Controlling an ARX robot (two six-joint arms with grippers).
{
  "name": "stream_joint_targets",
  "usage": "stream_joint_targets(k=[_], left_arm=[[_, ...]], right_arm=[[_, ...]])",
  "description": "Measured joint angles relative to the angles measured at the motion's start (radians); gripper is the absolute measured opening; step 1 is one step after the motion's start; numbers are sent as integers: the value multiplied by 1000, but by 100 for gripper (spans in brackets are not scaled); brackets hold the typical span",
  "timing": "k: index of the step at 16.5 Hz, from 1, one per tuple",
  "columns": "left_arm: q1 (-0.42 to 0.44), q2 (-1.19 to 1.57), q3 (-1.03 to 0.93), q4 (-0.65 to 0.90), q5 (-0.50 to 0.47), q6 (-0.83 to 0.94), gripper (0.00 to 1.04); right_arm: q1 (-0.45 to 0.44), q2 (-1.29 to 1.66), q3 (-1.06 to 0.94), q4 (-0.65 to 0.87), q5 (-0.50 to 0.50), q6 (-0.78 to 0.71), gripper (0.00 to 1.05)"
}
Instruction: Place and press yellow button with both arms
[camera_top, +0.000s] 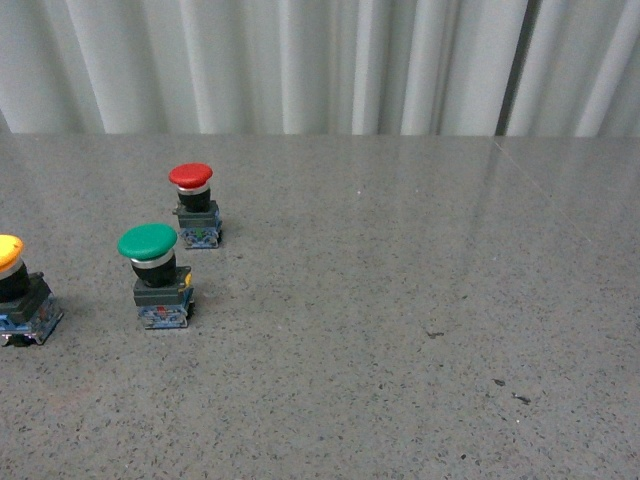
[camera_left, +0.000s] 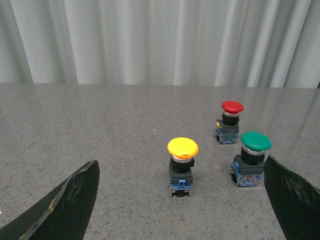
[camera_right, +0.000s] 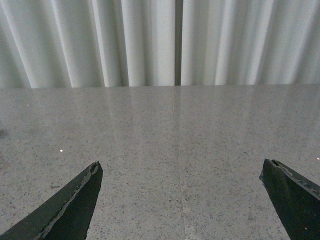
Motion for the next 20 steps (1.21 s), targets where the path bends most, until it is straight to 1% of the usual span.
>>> stream_joint_targets(k=[15,16,17,18,19,20], left_arm=[[0,0,0,0,0,0,98],[11,29,31,-106,27,27,98],[44,173,84,-126,77,71,98],[50,304,137,-40,67,98,98],[35,460,221,110,66,130,98],[30,570,280,207,70,151,98]], right_arm=[[0,0,0,0,0,0,98],[0,0,0,0,0,0,98],[0,0,0,0,0,0,98],[0,0,0,0,0,0,98],[0,0,0,-1,0,0,98],[0,0,0,0,0,0,98]])
